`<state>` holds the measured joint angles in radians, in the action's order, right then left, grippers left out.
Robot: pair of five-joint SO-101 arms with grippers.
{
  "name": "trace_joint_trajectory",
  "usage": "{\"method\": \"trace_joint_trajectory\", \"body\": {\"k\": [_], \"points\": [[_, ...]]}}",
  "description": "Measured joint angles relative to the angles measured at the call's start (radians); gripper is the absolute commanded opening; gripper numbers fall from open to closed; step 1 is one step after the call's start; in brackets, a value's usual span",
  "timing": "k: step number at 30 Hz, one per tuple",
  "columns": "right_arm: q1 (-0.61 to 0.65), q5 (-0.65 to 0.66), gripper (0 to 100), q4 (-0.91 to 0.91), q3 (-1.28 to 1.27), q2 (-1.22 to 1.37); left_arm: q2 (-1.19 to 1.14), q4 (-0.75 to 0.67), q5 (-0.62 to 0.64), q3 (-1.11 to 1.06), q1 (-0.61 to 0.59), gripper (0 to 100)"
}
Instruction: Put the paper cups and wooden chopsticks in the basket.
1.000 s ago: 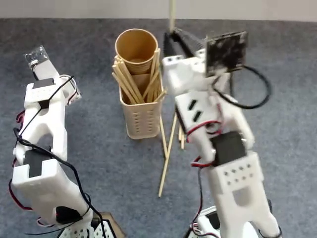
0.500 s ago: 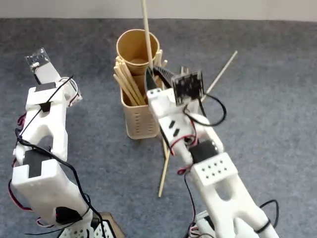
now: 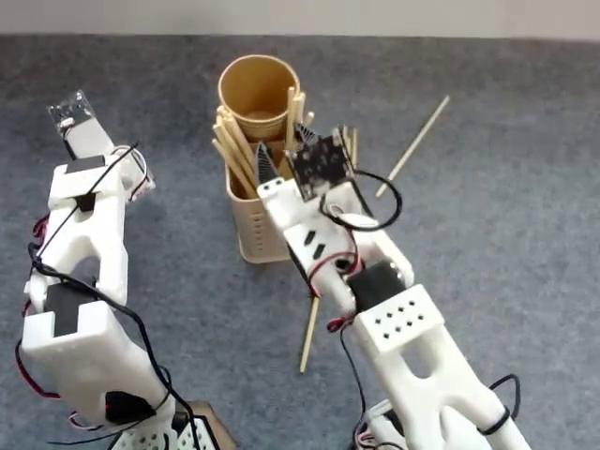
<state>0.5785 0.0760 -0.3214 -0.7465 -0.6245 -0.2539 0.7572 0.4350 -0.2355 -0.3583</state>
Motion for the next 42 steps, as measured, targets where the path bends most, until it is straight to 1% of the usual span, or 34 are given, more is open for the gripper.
{"method": "trace_joint_trajectory", "body": {"k": [4, 7, 9, 11, 13, 15, 17, 23, 26, 29, 34, 42], "points": [[-0.123, -0.002, 17.1, -0.262, 0.216, -0.002, 0.0, 0.0, 0.0, 0.0, 0.0, 16], [-0.238, -0.002, 17.1, -0.529, 0.456, 0.011, 0.0, 0.0, 0.0, 0.0, 0.0, 16], [-0.282, -0.003, 17.1, -0.707, 0.592, 0.046, 0.0, 0.0, 0.0, 0.0, 0.0, 16], [-0.301, 0.0, 17.1, -0.85, 0.637, 0.097, 0.0, 0.0, 0.0, 0.0, 0.0, 16], [-0.307, 0.003, 17.1, -0.91, 0.624, 0.167, 0.0, 0.0, 0.0, 0.0, 0.0, 16], [-0.31, 0.003, 17.1, -0.902, 0.56, 0.238, 0.0, 0.0, 0.0, 0.0, 0.0, 16], [-0.31, 0.003, 17.1, -0.844, 0.473, 0.301, 0.0, 0.0, 0.0, 0.0, 0.0, 16], [-0.31, -0.049, 17.1, -0.523, 0.196, 0.453, 0.0, 0.0, 0.0, 0.0, 0.0, 16], [-0.308, -0.063, 17.1, -0.396, 0.138, 0.514, 0.0, 0.0, 0.0, 0.0, 0.0, 16], [-0.284, -0.084, 17.1, -0.319, 0.126, 0.555, 0.0, 0.0, 0.0, 0.0, 0.0, 16], [-0.241, -0.095, 17.1, -0.275, 0.123, 0.595, 0.0, 0.0, 0.0, 0.0, 0.0, 16], [-0.258, -0.095, 17.0, -0.272, 0.129, 0.72, 0.0, 0.0, 0.0, 0.0, 0.0, 16]]}}
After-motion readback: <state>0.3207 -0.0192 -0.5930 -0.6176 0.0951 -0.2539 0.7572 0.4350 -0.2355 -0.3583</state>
